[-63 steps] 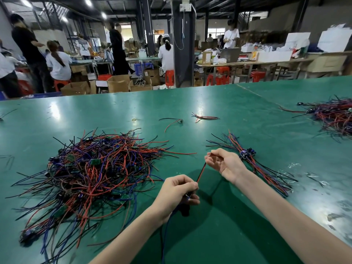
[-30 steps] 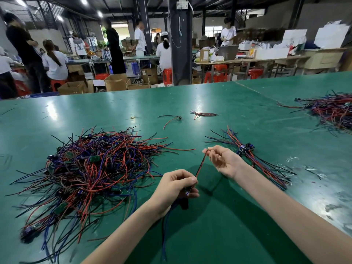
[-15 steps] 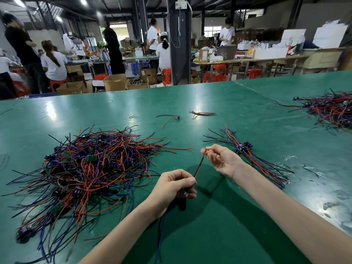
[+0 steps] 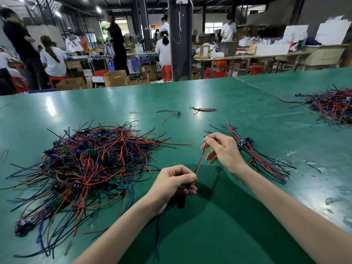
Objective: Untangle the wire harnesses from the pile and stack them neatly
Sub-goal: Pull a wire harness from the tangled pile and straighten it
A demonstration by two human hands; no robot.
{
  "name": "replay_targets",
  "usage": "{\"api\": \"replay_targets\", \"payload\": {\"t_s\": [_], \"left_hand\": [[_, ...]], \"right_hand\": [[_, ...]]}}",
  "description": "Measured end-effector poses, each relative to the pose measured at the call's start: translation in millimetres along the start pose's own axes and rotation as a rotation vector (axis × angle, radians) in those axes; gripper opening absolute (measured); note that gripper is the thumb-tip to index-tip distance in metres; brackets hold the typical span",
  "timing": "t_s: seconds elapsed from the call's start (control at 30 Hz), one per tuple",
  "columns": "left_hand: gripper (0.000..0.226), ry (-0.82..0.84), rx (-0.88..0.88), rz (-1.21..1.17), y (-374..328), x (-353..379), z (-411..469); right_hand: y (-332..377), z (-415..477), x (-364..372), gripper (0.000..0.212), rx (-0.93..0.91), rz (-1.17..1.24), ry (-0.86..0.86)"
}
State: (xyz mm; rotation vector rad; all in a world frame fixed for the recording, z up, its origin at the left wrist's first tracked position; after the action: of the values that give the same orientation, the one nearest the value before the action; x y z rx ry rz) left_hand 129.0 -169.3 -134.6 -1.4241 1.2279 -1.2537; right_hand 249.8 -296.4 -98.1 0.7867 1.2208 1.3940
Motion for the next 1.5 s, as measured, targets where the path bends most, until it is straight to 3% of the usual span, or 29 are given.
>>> {"api": "replay_targets", "payload": {"t_s": [0.27,0.47,0.53,0.73,0.93,1.1,1.5], "left_hand": [[0.015,-0.149,0.060,-0.059,-13.5,-19.8,3.4],[0.008,-0.242,0.097,-0.201,-20.0,-32.7,2.5],[0.018,-0.247,0.096,-0.221,-21.2,-33.4,1.0],[0.029,-0.304,0.137,-0.144,-19.8,-41.9,0.4],[0.032,-0.294,0.165,-0.069,-21.4,-43.1,1.9],[0.022,-0.170,0.149,-0.093,-17.2,-34.8,4.9],[0.014,-0.288,0.305,-0.109,-36.4,-53.0,1.7]], "right_hand": [[-9.7,-14.6,15.5,0.014,0.237,0.285,0.023],[-2.0,-66.5,80.8,0.009,0.315,0.234,0.360],[1.6,-75.4,95.4,0.009,0.327,0.263,0.415],[4.6,-80.4,97.3,0.015,0.396,0.399,0.445],[3.7,-77.6,94.0,0.010,0.356,0.322,0.420],[4.2,-73.3,86.2,0.012,0.342,0.350,0.356],[1.3,-77.1,90.2,0.015,0.373,0.246,0.443]]}}
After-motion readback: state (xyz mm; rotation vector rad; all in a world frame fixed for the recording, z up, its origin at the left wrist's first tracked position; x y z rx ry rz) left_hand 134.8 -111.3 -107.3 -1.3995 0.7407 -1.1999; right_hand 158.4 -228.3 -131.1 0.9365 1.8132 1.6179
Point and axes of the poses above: each hand's wrist, its own z-axis towards the middle knuckle, its own x-axis out of the palm, y = z × x, the point moved 10 cm from there along z, towards the middle knuckle
